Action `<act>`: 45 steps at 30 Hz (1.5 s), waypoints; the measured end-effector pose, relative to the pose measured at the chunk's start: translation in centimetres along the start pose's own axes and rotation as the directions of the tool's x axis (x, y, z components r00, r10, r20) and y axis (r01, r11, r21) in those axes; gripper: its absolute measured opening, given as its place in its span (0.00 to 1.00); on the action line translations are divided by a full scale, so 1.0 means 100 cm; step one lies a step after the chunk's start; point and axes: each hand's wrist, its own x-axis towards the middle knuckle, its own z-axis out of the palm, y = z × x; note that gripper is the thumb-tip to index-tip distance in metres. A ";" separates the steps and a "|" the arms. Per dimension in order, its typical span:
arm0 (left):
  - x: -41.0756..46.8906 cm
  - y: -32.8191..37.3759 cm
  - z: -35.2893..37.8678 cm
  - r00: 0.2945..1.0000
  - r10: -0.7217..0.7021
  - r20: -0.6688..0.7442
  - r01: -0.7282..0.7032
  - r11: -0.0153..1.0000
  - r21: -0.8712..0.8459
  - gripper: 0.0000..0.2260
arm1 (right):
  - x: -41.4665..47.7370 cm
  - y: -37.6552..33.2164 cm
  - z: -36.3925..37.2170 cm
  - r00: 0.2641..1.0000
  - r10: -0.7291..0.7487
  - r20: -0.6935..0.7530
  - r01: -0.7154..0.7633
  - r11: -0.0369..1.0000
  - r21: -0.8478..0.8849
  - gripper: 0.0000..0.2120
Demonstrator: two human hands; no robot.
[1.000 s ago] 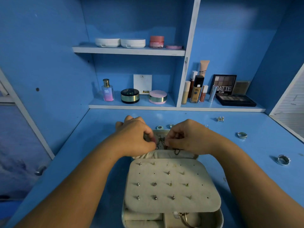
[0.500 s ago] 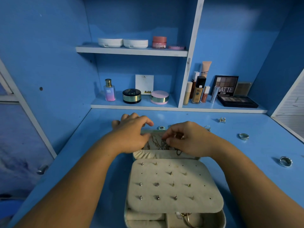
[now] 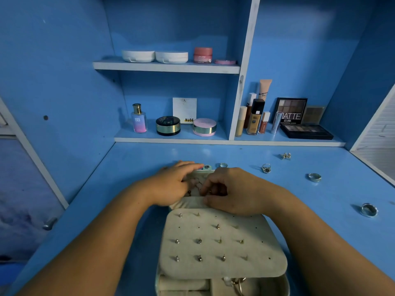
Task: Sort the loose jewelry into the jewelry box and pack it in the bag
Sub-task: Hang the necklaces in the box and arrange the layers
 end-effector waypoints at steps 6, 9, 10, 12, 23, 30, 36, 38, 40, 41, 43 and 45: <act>0.000 0.000 -0.002 1.000 0.003 0.015 -0.003 1.000 0.008 0.21 | -0.003 0.004 -0.006 0.997 0.068 0.022 -0.068 0.998 -0.009 0.04; 0.000 -0.001 -0.001 1.000 0.006 0.005 -0.006 1.000 0.019 0.21 | -0.002 0.005 -0.007 0.998 0.057 -0.031 -0.056 0.998 0.004 0.03; 0.000 0.000 -0.001 1.000 0.009 0.003 -0.009 1.000 0.027 0.21 | -0.002 0.005 -0.007 0.998 0.058 -0.033 -0.058 0.998 0.002 0.04; 0.000 0.000 -0.001 1.000 0.019 0.005 -0.019 0.999 0.041 0.21 | -0.003 0.005 -0.007 0.998 0.065 -0.009 -0.065 0.998 -0.007 0.05; 0.002 -0.005 -0.001 1.000 -0.016 0.009 0.017 0.999 -0.043 0.23 | -0.002 0.005 -0.007 0.998 0.052 -0.036 -0.052 0.999 -0.002 0.07; -0.011 -0.001 -0.005 0.996 -0.082 0.038 0.089 0.964 -0.250 0.25 | 0.001 0.002 0.001 0.996 0.014 -0.089 -0.022 0.996 -0.086 0.08; -0.044 -0.032 -0.001 0.985 -0.050 -0.163 0.062 0.996 0.069 0.27 | -0.004 0.007 -0.009 0.998 0.033 -0.059 -0.032 0.999 0.027 0.04; -0.050 -0.040 -0.004 0.983 -0.050 -0.175 0.072 0.990 0.121 0.28 | -0.005 0.009 -0.012 0.996 0.054 -0.070 -0.050 0.997 0.060 0.04; -0.051 -0.047 -0.006 0.986 -0.058 -0.156 0.088 0.977 0.193 0.30 | -0.005 0.008 -0.010 0.998 0.059 -0.037 -0.057 0.997 0.044 0.06; -0.050 -0.049 -0.007 0.988 -0.055 -0.144 0.090 0.965 0.248 0.31 | -0.005 0.007 -0.008 0.999 0.050 -0.006 -0.050 0.998 0.027 0.06; -0.048 -0.050 -0.008 0.990 -0.052 -0.129 0.090 0.945 0.314 0.35 | -0.005 0.003 -0.004 0.999 0.024 0.047 -0.025 0.999 0.021 0.06; -0.046 -0.048 -0.010 0.993 -0.051 -0.106 0.081 0.948 0.307 0.37 | -0.005 0.004 -0.009 1.000 0.011 0.021 -0.011 0.999 0.043 0.05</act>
